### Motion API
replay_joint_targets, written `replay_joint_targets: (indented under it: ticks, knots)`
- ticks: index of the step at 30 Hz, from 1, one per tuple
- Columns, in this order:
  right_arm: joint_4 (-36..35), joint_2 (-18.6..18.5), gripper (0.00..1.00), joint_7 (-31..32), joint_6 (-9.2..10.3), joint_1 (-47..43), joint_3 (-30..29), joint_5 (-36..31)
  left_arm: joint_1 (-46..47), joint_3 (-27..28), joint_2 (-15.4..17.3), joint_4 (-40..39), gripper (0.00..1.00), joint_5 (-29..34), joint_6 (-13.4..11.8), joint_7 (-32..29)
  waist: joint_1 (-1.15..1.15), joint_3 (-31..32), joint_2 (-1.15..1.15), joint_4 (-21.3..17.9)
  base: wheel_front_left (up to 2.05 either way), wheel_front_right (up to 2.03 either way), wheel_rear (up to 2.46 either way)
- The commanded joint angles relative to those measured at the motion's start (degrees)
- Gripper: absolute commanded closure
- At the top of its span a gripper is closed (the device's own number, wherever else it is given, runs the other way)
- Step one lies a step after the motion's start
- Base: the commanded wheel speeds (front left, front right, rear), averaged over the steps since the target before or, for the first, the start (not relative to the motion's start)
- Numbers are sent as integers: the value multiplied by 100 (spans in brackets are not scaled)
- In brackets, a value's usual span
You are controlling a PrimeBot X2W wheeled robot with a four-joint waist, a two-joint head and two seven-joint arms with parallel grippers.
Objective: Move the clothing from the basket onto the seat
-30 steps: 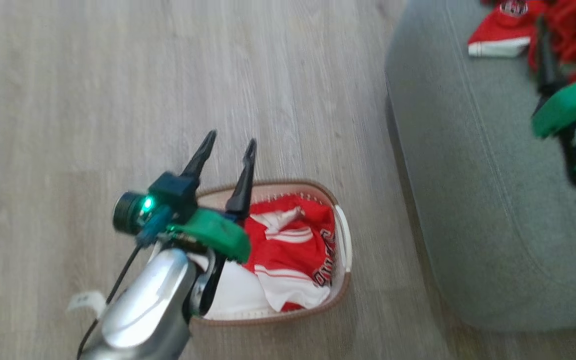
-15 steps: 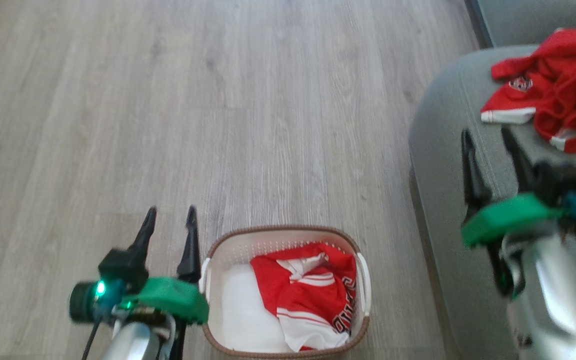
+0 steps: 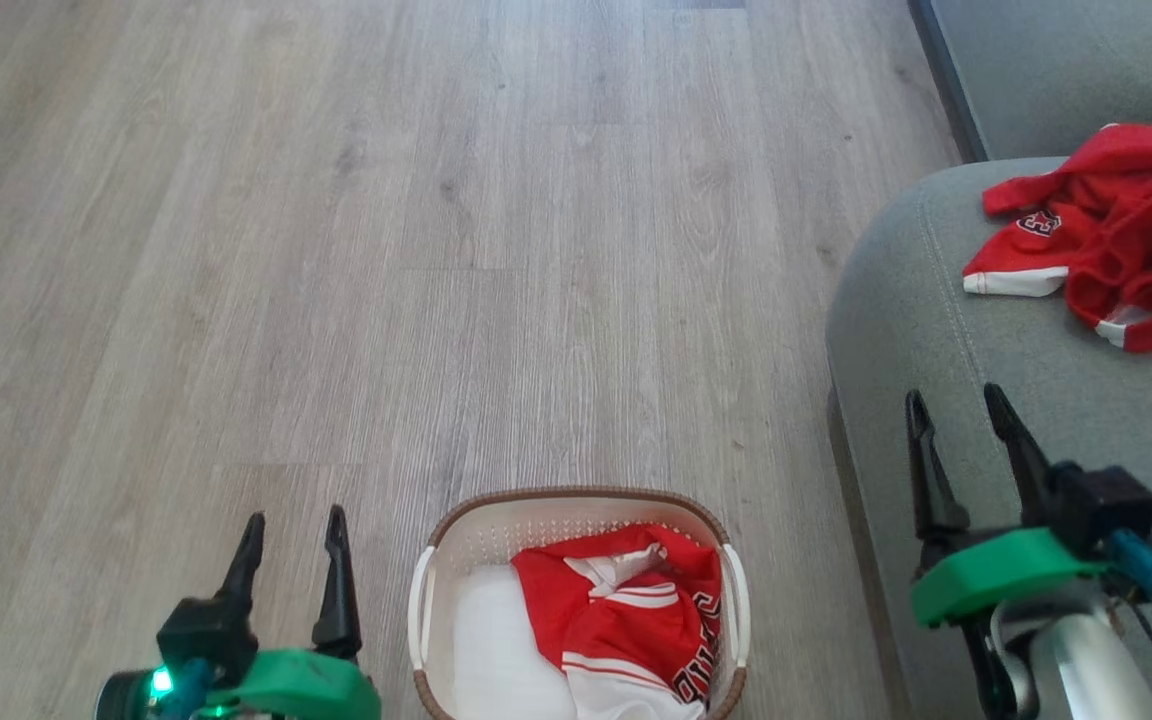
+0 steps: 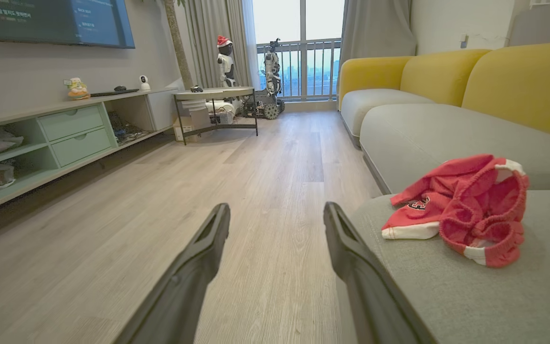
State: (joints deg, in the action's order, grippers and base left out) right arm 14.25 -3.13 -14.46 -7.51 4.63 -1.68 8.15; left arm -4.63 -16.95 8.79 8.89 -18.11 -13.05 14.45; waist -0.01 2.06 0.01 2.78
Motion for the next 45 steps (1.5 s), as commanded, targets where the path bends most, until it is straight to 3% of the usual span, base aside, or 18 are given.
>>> replay_joint_targets:
  ticks: [1, 22, 45]
  knots:
    - [-227, 23, 0, -52, 2, 93, 128, 29, 166, 257, 7, -226, 0, 70, 23, 54, 1, 4, -1, 3, 0, 0, 0]
    - [-245, 24, 0, -53, 2, -264, 289, 237, -13, 521, -170, -78, 0, 336, 320, 54, 1, 136, -1, 19, 0, 0, 0]
    - [-321, 25, 0, -53, 2, -226, 203, 254, -4, 623, -289, -42, 0, 513, 480, 55, 1, -67, -1, -56, 0, 0, 0]
